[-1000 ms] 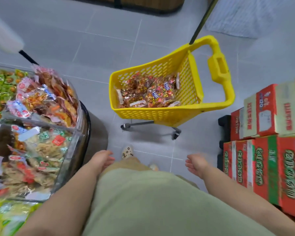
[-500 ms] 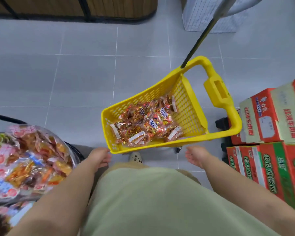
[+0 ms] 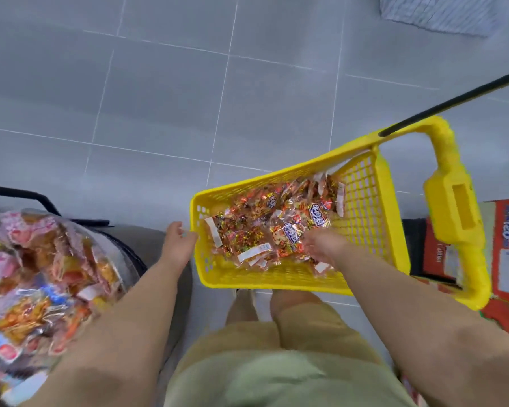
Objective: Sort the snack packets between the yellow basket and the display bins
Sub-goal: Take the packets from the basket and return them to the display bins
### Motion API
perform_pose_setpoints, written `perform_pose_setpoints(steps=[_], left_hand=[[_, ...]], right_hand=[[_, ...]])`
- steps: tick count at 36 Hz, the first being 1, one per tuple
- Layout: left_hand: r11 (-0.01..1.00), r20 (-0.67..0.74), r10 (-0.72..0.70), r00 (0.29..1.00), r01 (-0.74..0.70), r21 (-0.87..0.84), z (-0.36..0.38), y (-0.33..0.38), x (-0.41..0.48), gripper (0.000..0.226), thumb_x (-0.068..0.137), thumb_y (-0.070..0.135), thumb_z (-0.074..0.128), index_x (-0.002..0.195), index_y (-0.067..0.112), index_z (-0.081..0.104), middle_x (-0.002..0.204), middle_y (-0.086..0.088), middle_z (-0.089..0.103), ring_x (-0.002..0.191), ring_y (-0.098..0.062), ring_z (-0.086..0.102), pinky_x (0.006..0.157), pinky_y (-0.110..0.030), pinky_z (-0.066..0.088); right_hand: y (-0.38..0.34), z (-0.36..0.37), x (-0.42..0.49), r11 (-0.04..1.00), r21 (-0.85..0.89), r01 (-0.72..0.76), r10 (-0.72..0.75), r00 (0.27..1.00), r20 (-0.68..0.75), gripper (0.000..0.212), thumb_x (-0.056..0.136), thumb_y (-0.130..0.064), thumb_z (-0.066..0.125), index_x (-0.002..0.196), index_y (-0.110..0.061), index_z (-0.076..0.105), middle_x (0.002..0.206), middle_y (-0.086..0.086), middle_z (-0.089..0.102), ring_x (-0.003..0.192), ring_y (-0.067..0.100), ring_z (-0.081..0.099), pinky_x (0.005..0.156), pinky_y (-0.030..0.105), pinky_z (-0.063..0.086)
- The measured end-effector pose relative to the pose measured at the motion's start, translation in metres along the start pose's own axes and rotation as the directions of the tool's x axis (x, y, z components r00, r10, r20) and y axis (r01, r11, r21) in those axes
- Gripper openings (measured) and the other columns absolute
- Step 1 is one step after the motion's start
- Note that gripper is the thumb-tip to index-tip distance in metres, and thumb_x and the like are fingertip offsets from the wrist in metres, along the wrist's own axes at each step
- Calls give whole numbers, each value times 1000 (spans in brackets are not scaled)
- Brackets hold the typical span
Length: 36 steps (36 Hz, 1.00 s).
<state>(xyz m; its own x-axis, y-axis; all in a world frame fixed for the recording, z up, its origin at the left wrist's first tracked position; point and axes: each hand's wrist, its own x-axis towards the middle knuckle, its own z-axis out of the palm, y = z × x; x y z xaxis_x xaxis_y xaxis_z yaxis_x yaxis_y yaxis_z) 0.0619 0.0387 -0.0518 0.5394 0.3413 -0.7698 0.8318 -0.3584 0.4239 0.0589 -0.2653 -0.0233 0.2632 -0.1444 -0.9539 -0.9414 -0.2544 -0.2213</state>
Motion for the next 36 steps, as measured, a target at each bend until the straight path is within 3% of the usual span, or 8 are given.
perform_pose_setpoints(steps=[6,11,13,17,21,26,30,36], left_hand=[[997,84,-43,996,38,67,30,-20,39,36,98,25,49,131,8,48,126,-16,58,116,-35,55,87,-34,42],[999,-57,-40,998,40,-5,49,-35,56,33,101,29,44,110,3,62,107,-19,64,106,-35,59,78,-32,39],[1000,-120,-5,993,2,-27,54,-38,54,31,100,27,45,108,3,62,105,-17,64,101,-33,59,77,-31,38],[999,-202,-5,979,-6,-53,60,-43,54,27,98,28,48,101,5,63,97,-14,63,88,-29,57,76,-31,39],[997,-226,-5,974,-14,-82,61,-44,55,18,97,26,50,87,15,60,85,-5,59,80,-24,53,73,-31,38],[995,-216,-5,976,-17,-98,59,-41,55,20,97,24,50,92,11,64,86,-6,59,82,-25,54,76,-32,42],[995,-220,-7,975,-16,-100,58,-39,54,21,96,23,51,95,8,65,88,-6,59,82,-24,53,76,-29,39],[992,-210,-9,978,-18,-127,57,-36,53,13,97,23,50,88,17,59,87,-4,59,81,-22,52,76,-29,39]], right_hand=[[-23,23,42,973,-228,47,-38,998,43,25,93,-18,49,70,-25,50,72,-4,52,63,10,50,70,29,49],[-17,50,71,977,-214,16,4,996,93,21,93,-11,51,73,-20,54,76,0,57,70,16,56,75,31,53],[-16,61,79,961,-277,6,25,994,108,14,92,-10,50,82,-14,60,78,2,57,78,20,56,84,34,52],[-17,80,88,826,-562,32,6,998,65,32,95,-19,43,118,-3,60,96,10,55,89,23,53,71,23,41],[-14,102,95,763,-647,-19,0,1000,-30,37,91,-41,51,81,-8,60,74,5,60,68,22,59,55,25,42],[-7,123,109,721,-677,-149,40,984,-174,71,81,-64,52,123,-6,54,125,15,51,113,31,49,93,35,44],[-9,133,112,704,-682,-197,108,979,-171,93,70,-71,61,138,-12,38,141,17,32,127,35,34,101,41,35],[-10,127,109,782,-621,53,-80,997,-16,45,84,-45,64,110,-11,53,94,4,57,86,21,50,69,29,41]])
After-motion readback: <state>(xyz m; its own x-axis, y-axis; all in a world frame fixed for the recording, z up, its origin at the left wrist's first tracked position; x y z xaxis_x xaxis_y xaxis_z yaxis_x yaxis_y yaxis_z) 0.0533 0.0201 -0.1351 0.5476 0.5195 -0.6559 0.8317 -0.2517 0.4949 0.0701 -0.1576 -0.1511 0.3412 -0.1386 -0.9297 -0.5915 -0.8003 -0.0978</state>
